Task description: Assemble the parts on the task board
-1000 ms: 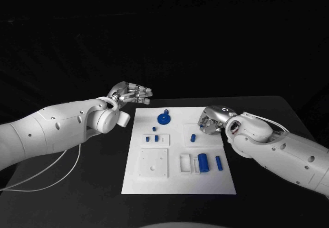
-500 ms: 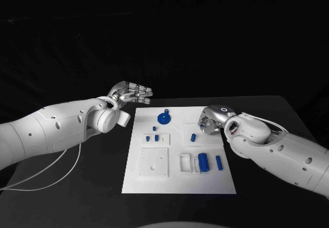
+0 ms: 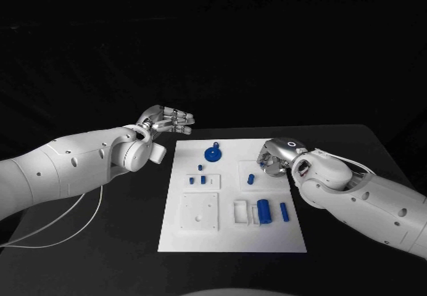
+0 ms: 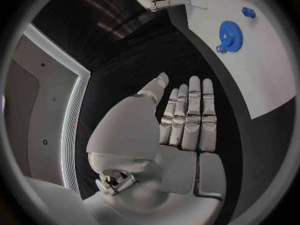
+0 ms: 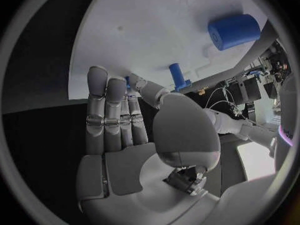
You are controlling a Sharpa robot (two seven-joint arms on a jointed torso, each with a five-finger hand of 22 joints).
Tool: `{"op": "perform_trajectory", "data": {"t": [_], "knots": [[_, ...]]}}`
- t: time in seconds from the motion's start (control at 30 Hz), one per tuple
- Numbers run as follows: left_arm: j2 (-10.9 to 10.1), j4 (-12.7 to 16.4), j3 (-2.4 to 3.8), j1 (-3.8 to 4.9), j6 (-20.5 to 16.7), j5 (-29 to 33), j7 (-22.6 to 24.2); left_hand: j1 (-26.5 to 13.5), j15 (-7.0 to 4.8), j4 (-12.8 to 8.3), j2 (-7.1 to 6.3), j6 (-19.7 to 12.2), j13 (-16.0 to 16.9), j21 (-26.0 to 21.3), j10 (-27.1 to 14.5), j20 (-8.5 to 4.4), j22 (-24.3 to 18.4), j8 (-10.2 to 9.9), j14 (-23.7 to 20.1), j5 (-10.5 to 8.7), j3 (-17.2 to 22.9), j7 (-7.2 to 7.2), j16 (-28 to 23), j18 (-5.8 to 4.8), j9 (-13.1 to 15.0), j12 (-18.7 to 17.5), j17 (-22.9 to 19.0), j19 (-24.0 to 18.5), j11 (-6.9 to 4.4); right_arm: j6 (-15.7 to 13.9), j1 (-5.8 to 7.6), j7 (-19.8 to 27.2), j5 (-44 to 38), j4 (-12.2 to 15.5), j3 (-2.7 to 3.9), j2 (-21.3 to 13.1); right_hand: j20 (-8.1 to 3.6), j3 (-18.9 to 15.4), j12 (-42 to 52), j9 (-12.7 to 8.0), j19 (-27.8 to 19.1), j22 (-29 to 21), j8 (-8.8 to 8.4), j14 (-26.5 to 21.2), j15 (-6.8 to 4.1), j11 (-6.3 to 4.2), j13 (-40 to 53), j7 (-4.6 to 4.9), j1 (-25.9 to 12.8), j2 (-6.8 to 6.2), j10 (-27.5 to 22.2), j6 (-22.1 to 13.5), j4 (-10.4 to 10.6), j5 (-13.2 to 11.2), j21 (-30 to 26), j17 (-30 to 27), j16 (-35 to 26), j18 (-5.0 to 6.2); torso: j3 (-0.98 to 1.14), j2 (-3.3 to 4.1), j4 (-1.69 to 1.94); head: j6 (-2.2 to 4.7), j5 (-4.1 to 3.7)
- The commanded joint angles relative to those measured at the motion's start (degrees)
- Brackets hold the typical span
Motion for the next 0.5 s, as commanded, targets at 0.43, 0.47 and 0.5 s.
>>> {"op": "perform_trajectory", "data": {"t": [0.43, 0.47, 0.5], "knots": [[0.73, -2.45, 0.08, 0.02, 1.17, 0.04, 0.91, -0.25, -0.04, 0.55, 0.58, -0.42, 0.0, 0.14, -0.34, 0.3, -2.1, -0.08, -0.39, -0.14, -1.54, -0.08, -0.12, -0.61, -0.01, -0.28, 0.17, 0.78, 0.23, -1.77, -0.15, 0.6, 2.78, 4.99, 5.45, -1.39, -0.58, -0.09, 0.19, 0.1, 1.71, 0.56, 0.28, 0.37, -0.27, -0.29, 0.23, -0.04, 0.78, -0.43, 0.78, 0.4, 1.02, -0.05, -0.19, 0.3, -0.1, 0.82, -0.07, -0.01, -0.07, 0.36, 0.16], [0.76, -2.55, 0.08, 0.02, 1.17, 0.04, 0.92, -0.25, -0.04, 0.55, 0.58, -0.42, 0.0, 0.14, -0.34, 0.3, -2.1, -0.08, -0.39, -0.14, -1.54, -0.08, -0.12, -0.61, -0.01, -0.28, 0.17, 0.78, 0.23, -1.9, -0.15, 0.68, 2.92, 5.47, 5.59, -1.45, -0.58, -0.09, 0.19, 0.1, 1.71, 0.56, 0.28, 0.37, -0.27, -0.29, 0.23, -0.04, 0.78, -0.43, 0.78, 0.4, 1.02, -0.05, -0.19, 0.3, -0.1, 0.82, -0.07, 0.01, -0.07, 0.36, 0.22], [0.8, -2.65, 0.08, 0.02, 1.18, 0.04, 0.93, -0.25, -0.04, 0.55, 0.58, -0.42, 0.0, 0.14, -0.34, 0.3, -2.1, -0.08, -0.39, -0.14, -1.54, -0.08, -0.12, -0.61, -0.01, -0.28, 0.17, 0.78, 0.23, -2.06, -0.16, 0.8, 3.2, 6.17, 5.73, -1.51, -0.58, -0.09, 0.19, 0.1, 1.71, 0.56, 0.28, 0.37, -0.27, -0.29, 0.23, -0.04, 0.78, -0.43, 0.78, 0.4, 1.02, -0.05, -0.19, 0.3, -0.1, 0.82, -0.09, 0.0, -0.08, 0.37, 0.36]]}}
